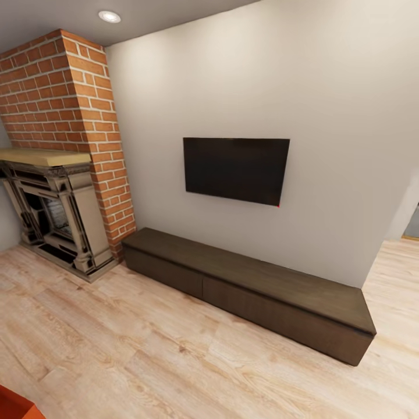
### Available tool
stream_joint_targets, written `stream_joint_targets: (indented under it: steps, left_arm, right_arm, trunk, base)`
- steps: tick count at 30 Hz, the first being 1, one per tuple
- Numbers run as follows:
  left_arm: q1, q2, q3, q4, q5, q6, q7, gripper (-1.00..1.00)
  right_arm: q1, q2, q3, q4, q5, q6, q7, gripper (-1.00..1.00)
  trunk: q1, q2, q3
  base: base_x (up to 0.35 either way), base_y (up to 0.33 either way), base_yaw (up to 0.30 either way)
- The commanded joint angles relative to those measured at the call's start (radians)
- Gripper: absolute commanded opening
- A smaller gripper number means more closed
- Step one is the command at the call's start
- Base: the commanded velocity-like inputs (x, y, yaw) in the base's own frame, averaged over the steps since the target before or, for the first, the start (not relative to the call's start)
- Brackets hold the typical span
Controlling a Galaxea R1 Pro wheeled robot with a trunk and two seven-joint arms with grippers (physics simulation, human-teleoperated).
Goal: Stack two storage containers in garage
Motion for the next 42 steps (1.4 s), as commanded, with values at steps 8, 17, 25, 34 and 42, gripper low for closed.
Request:
stream_joint_targets:
  steps: [8, 17, 25, 34, 42]
  left_arm:
    - [-0.001, 0.000, 0.001, 0.004, 0.005, -0.006, -0.002, 1.00]
    - [-0.001, 0.000, 0.001, 0.004, 0.005, -0.006, -0.003, 1.00]
    - [-0.002, 0.000, 0.001, 0.004, 0.005, -0.006, -0.002, 1.00]
    - [-0.001, 0.000, 0.001, 0.004, 0.005, -0.006, -0.002, 1.00]
    - [-0.001, 0.000, 0.001, 0.004, 0.005, -0.006, -0.002, 1.00]
  right_arm:
    - [-0.001, -0.001, -0.010, 0.004, 0.011, -0.006, 0.001, 1.00]
    - [-0.001, -0.001, -0.010, 0.003, 0.011, -0.007, 0.001, 1.00]
    - [-0.002, -0.001, -0.010, 0.004, 0.011, -0.007, 0.001, 1.00]
    - [-0.001, -0.001, -0.008, 0.004, 0.011, -0.006, 0.001, 1.00]
    - [-0.001, -0.001, -0.008, 0.004, 0.011, -0.006, 0.001, 1.00]
  trunk:
    - [0.001, -0.001, -0.001]
    - [0.001, -0.001, -0.001]
    - [0.001, -0.001, -0.001]
    - [0.001, -0.001, -0.001]
    - [0.001, -0.001, -0.001]
  base:
    - [0.321, 0.002, 0.000]
    - [0.303, 0.122, 0.000]
    - [0.297, 0.134, 0.000]
    - [0.298, 0.072, 0.158]
    - [0.304, 0.002, 0.286]
